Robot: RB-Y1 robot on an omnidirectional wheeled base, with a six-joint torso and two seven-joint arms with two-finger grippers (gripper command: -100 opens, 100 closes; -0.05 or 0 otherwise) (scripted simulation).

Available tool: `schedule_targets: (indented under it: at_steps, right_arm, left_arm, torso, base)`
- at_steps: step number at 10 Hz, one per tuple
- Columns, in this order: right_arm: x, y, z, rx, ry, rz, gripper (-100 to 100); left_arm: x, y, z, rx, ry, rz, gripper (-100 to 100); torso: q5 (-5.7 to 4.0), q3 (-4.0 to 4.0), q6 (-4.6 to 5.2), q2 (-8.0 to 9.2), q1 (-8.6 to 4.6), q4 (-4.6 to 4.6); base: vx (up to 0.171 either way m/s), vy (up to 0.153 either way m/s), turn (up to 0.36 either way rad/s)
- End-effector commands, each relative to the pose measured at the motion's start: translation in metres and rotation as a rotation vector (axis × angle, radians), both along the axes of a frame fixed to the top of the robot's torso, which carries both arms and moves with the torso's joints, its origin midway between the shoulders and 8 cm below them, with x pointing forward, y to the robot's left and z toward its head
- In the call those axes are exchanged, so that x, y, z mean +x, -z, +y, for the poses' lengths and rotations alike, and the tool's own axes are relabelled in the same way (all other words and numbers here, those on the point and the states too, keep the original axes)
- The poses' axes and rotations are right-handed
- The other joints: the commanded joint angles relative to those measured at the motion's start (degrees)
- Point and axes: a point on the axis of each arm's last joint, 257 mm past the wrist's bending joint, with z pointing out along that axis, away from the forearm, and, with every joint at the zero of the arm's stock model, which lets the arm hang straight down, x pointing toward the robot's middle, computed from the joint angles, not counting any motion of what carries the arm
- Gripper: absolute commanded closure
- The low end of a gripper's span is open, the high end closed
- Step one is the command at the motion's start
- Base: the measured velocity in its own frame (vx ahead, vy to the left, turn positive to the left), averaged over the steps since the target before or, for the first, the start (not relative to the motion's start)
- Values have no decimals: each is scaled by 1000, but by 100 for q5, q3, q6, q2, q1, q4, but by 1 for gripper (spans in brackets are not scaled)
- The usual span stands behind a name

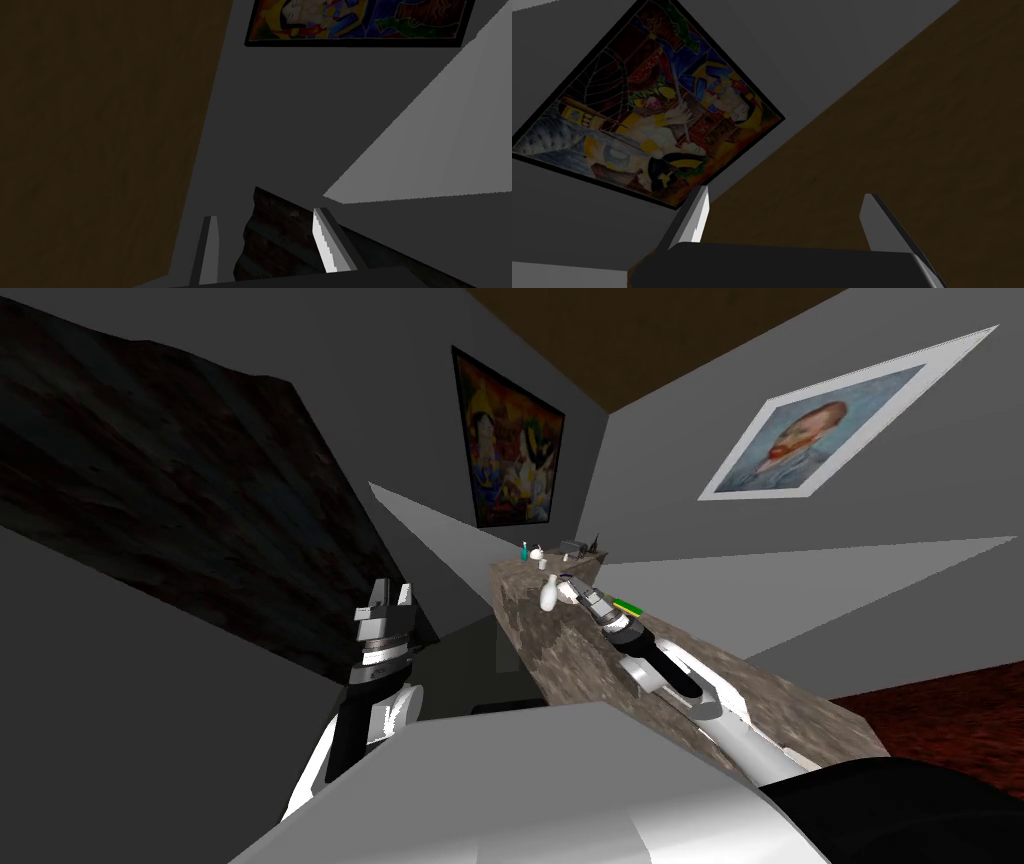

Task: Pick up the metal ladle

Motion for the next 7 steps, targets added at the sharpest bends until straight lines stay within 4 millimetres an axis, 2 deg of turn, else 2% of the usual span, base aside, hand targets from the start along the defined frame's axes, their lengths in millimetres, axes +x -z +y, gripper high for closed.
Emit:
schedule_targets:
  at_steps: [1,3,6,7]
  right_arm:
    - [6,9,-3,-54,1,19,-100]
    - [6,12,0,-97,-15,25,-100]
    - [17,33,-6,-203,-15,69,-100]
    - [17,34,-5,-231,-24,72,-100]
  left_arm:
    - [0,0,0,0,0,0,0]
    - [0,0,0,0,0,0,0]
    - [0,0,0,0,0,0,0]
    - [0,0,0,0,0,0,0]
  torso:
    - [0,0,0,0,0,0]
    - [1,-2,1,-3,3,-1]
    - [0,4,1,7,1,2]
    - [0,1,-2,2,0,0]
  base:
    - [61,11,194]
    - [38,9,52]
    - [35,4,173]
    - [39,-3,90]
